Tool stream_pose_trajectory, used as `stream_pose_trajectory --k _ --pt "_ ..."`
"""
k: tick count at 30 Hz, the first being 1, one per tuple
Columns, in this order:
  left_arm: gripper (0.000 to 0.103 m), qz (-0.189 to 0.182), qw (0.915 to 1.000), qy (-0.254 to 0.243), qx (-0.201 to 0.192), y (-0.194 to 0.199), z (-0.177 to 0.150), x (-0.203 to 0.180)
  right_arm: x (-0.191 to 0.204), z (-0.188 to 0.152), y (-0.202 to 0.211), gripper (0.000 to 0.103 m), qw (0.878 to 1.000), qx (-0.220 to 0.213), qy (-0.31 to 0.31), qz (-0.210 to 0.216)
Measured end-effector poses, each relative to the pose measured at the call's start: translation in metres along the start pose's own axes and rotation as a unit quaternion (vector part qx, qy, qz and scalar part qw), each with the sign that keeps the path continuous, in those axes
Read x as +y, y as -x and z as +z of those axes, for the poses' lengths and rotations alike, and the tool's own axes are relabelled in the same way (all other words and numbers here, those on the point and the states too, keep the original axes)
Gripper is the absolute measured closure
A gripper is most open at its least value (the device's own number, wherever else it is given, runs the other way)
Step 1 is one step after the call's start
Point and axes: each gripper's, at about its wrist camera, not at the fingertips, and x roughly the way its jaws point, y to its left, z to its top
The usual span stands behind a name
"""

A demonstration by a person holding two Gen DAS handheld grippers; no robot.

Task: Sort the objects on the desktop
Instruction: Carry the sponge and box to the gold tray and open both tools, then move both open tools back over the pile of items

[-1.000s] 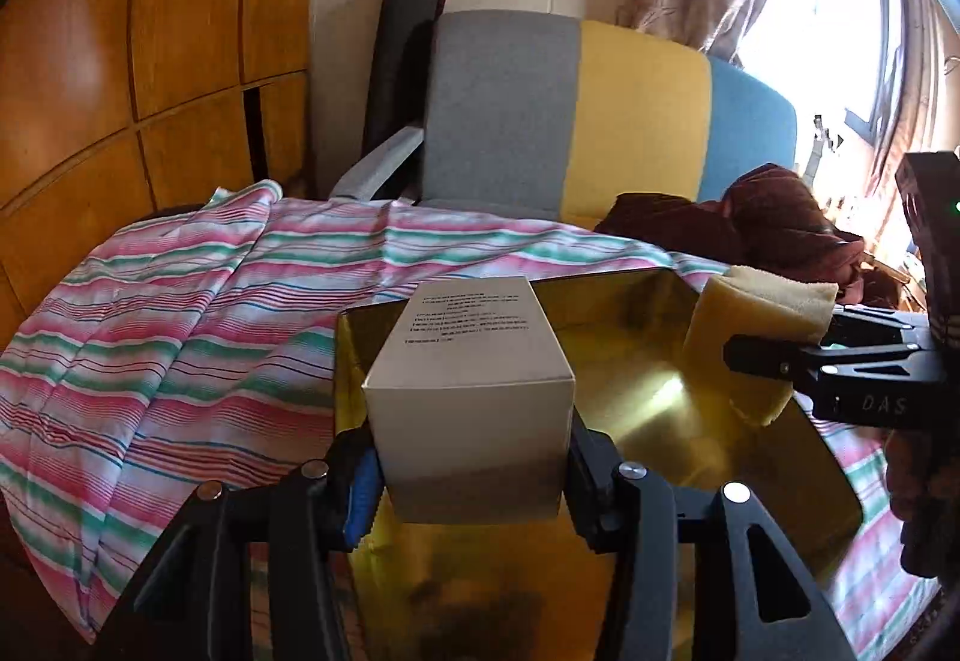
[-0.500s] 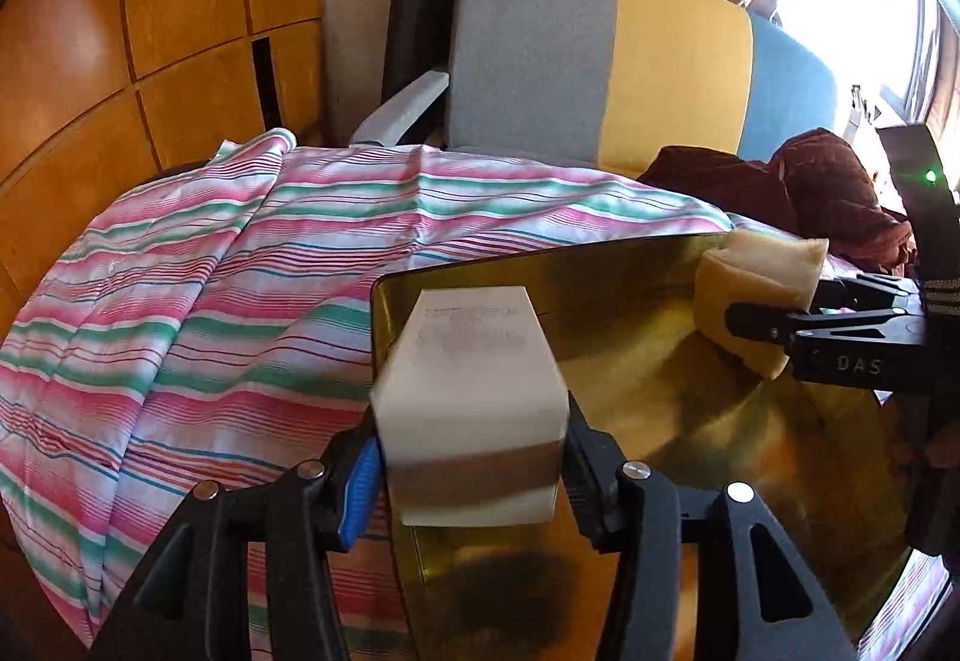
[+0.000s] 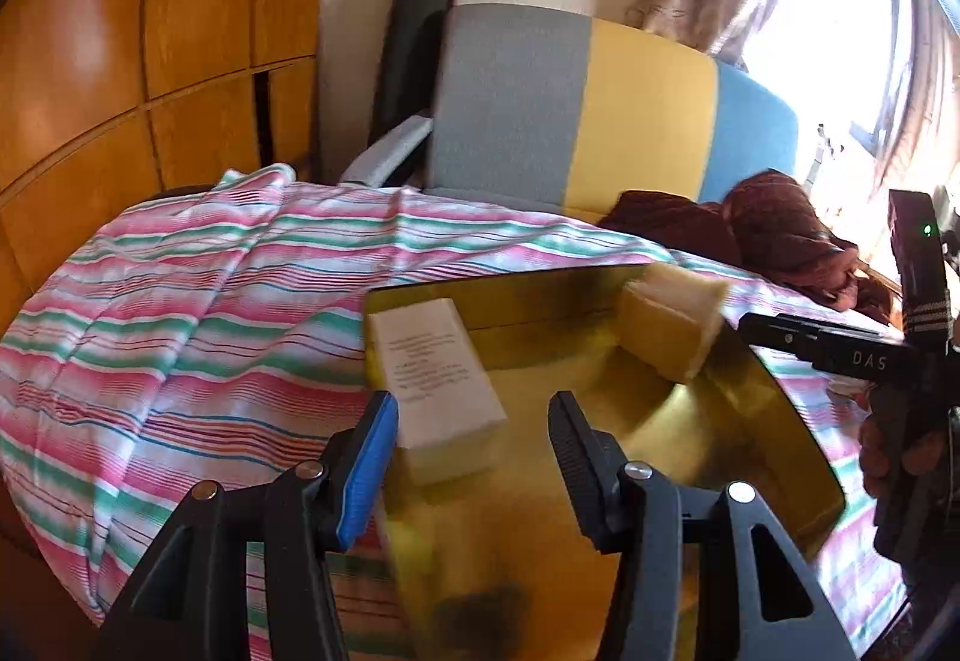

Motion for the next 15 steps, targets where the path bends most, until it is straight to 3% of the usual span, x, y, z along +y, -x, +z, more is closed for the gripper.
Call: stream_pose_trajectory --k 7,15 --pt "0.042 -0.096 0.9944 -0.041 0.016 0.005 -0.003 -0.079 -0.057 -0.071 0.067 0.021 0.997 -0.026 -0.034 -0.058" --pt "0.039 -0.197 0.9730 -0.106 0.057 -0.010 -0.015 -0.202 -0.130 -0.163 0.133 0.018 0.984 -0.037 -0.109 -0.139"
